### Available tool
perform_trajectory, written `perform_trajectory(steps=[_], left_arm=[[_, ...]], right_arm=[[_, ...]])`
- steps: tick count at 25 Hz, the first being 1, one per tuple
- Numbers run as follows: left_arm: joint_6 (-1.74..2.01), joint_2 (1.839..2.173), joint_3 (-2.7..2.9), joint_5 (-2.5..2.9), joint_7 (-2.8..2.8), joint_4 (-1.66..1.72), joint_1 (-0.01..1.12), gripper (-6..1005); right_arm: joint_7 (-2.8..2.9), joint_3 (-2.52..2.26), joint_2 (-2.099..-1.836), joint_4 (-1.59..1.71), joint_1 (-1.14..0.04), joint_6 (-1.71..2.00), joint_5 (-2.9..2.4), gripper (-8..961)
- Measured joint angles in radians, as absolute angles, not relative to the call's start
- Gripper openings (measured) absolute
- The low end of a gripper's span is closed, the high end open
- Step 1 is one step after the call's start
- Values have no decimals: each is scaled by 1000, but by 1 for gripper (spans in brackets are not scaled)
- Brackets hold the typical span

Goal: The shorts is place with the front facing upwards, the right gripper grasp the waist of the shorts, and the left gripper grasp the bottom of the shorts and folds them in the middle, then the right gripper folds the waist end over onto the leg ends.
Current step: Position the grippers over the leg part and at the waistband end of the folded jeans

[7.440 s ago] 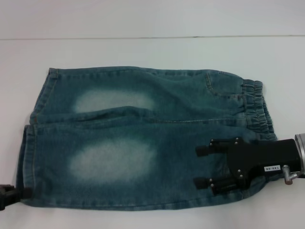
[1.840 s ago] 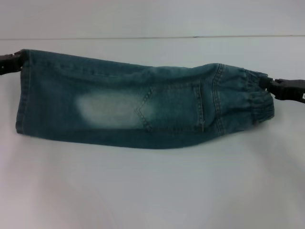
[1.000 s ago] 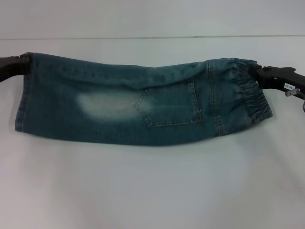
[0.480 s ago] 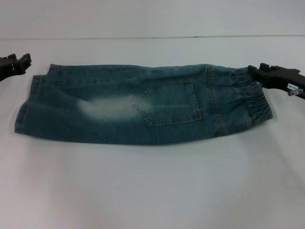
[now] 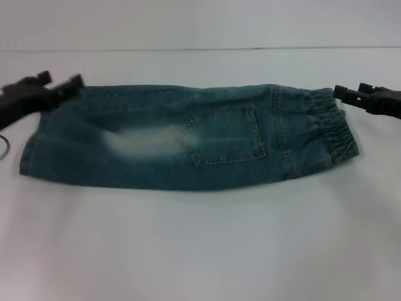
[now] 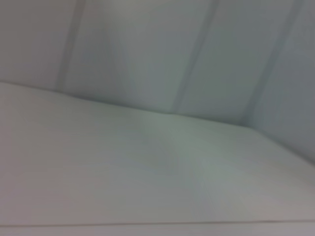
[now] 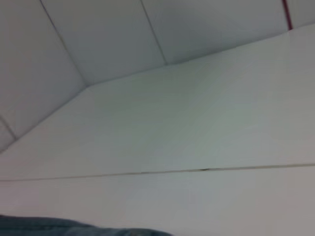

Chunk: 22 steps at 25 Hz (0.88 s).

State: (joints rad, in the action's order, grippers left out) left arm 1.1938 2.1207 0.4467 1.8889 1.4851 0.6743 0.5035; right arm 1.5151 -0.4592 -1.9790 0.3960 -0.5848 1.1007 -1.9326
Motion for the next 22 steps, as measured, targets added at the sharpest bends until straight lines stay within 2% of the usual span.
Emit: perform_trajectory(steps=[5,7,12,15,22], left_arm=[[1469,2107,463,1939,1475,669,491,816],[1543,2107,468,1974,1475,670,495,871],[1599,2112,514,2019,1474,668,499,925],[1593,2117,525,2019,1474,665,495,924],[1594,2117,526,2020,1476,655,502,922]], right_arm=[[1747,-531,-1937,540,-585,1285,-2065,839],[1857,-571,-1925,613,-598,1344,-2119,836],[2086,-649,-1908,766,-648,1452,-2244,830],[2177,-677,-1910,816,-693,1481,-2364,826],[2264,-721,-1943,791,-798,1411,-2645,826]])
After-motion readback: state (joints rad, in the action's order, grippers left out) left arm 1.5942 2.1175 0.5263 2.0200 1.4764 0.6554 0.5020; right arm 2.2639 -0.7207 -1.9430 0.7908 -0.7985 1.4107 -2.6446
